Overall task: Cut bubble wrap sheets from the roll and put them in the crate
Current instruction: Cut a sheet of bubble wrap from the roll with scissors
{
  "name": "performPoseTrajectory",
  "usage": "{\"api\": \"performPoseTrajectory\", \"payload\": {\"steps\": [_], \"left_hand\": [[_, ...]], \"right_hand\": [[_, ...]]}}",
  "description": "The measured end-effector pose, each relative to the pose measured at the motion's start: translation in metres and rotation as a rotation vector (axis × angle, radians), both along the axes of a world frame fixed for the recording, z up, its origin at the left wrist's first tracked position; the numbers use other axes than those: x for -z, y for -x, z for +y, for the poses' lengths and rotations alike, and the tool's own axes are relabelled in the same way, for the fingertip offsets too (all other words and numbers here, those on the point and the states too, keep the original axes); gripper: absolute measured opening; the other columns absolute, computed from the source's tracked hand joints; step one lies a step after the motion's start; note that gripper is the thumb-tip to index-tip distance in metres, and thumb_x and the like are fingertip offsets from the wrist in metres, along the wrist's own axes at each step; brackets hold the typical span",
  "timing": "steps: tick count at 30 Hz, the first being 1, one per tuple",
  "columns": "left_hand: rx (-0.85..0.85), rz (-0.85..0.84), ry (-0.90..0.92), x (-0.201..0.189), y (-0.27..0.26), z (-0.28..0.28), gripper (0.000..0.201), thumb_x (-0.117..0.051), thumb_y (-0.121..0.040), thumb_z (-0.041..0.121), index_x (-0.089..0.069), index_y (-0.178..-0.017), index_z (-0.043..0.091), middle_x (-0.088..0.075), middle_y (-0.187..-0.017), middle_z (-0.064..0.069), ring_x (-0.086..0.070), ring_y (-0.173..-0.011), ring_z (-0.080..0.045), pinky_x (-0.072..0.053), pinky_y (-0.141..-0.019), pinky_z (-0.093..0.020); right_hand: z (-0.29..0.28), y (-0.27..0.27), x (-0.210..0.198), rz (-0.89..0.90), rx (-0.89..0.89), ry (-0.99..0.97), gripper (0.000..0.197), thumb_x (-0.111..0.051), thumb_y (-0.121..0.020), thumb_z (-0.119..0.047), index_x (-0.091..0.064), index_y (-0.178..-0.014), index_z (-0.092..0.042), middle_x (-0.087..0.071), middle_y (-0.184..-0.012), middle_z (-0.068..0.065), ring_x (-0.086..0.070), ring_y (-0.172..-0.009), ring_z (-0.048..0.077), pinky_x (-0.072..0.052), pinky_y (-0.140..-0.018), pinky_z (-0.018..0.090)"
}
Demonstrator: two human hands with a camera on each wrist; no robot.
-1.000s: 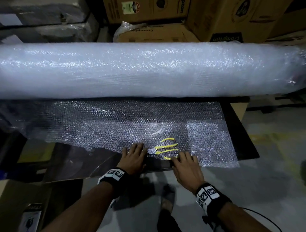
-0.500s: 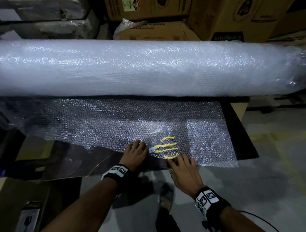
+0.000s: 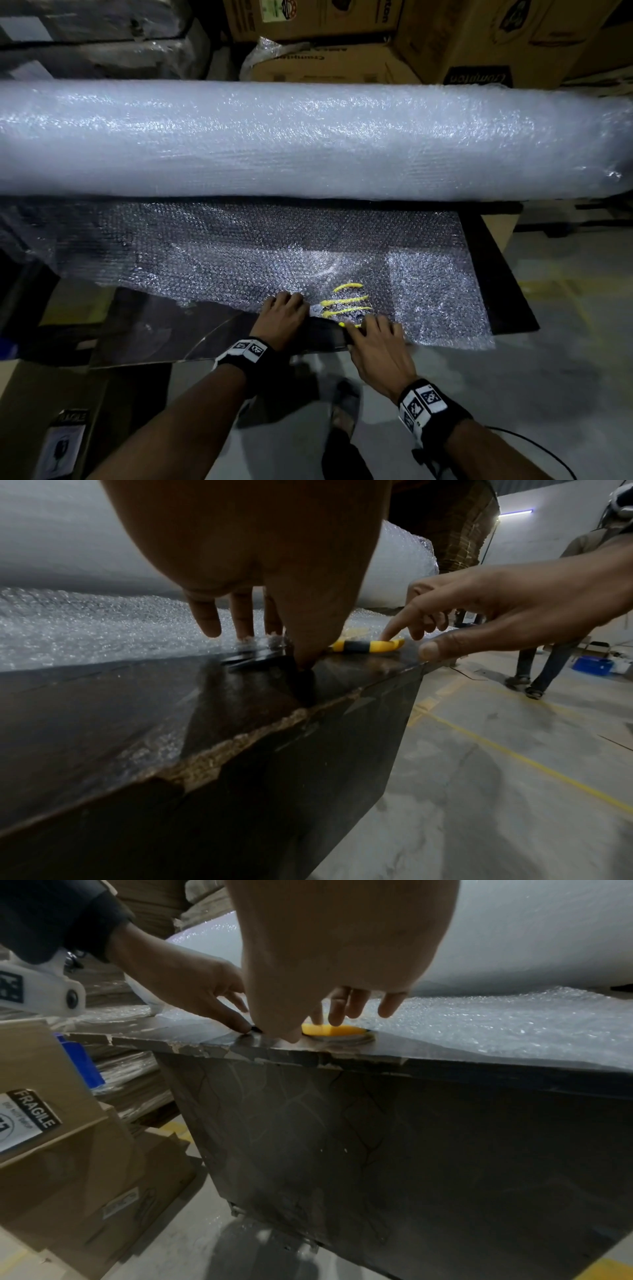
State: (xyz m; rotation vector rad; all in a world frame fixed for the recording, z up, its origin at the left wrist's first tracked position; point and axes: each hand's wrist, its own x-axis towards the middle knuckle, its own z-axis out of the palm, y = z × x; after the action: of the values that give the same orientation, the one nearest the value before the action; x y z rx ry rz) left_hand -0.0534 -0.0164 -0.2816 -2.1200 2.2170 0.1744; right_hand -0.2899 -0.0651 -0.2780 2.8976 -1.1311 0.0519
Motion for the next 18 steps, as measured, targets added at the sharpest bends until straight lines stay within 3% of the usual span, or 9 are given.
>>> {"api": "performPoseTrajectory", "payload": {"steps": [5, 8, 12, 15, 18], "left_hand": [[0.005, 0.003, -0.049, -0.004, -0.002, 0.001, 0.04, -0.037, -0.082, 0.041, -0.068, -0.097, 0.02, -0.064, -0.103, -0.004, -0.064, -0.089, -0.03, -0.055, -0.068, -0.044], [0.008, 0.011, -0.074, 0.002, -0.004, 0.005, 0.039, -0.038, -0.083, 0.042, -0.063, -0.106, 0.022, -0.061, -0.111, -0.003, -0.062, -0.094, -0.029, -0.055, -0.069, -0.045], [0.019, 0.055, -0.068, 0.002, -0.006, 0.009, 0.045, -0.039, -0.083, 0.043, -0.052, -0.12, 0.023, -0.061, -0.115, -0.003, -0.064, -0.098, -0.028, -0.056, -0.07, -0.047], [0.048, 0.054, -0.009, -0.003, -0.003, 0.015, 0.041, -0.038, -0.082, 0.049, -0.05, -0.114, 0.026, -0.063, -0.112, -0.003, -0.065, -0.095, -0.027, -0.056, -0.065, -0.05], [0.063, 0.047, -0.011, -0.006, -0.003, 0.026, 0.05, -0.037, -0.078, 0.058, -0.056, -0.111, 0.025, -0.059, -0.117, -0.004, -0.062, -0.1, -0.028, -0.056, -0.069, -0.052]], "right_hand": [[-0.001, -0.006, 0.0, 0.017, 0.051, -0.001, 0.031, -0.071, -0.075, -0.045, -0.066, -0.093, -0.021, -0.057, -0.1, 0.007, -0.051, -0.092, 0.03, -0.042, -0.072, 0.043], [-0.001, -0.003, 0.006, 0.027, 0.04, 0.02, 0.023, -0.079, -0.072, -0.033, -0.065, -0.085, -0.02, -0.054, -0.094, 0.006, -0.049, -0.09, 0.031, -0.04, -0.071, 0.043], [0.007, 0.006, 0.009, 0.003, -0.043, 0.066, 0.021, -0.081, -0.068, -0.022, -0.065, -0.082, -0.019, -0.054, -0.091, 0.008, -0.05, -0.086, 0.032, -0.042, -0.069, 0.043], [0.022, 0.016, 0.009, -0.009, -0.102, 0.067, 0.025, -0.084, -0.065, -0.024, -0.066, -0.083, -0.019, -0.058, -0.094, 0.007, -0.054, -0.088, 0.032, -0.041, -0.069, 0.042], [0.039, 0.029, 0.005, -0.051, -0.144, 0.045, 0.029, -0.085, -0.061, -0.024, -0.066, -0.083, -0.022, -0.059, -0.087, 0.002, -0.052, -0.085, 0.028, -0.03, -0.068, 0.04]]}}
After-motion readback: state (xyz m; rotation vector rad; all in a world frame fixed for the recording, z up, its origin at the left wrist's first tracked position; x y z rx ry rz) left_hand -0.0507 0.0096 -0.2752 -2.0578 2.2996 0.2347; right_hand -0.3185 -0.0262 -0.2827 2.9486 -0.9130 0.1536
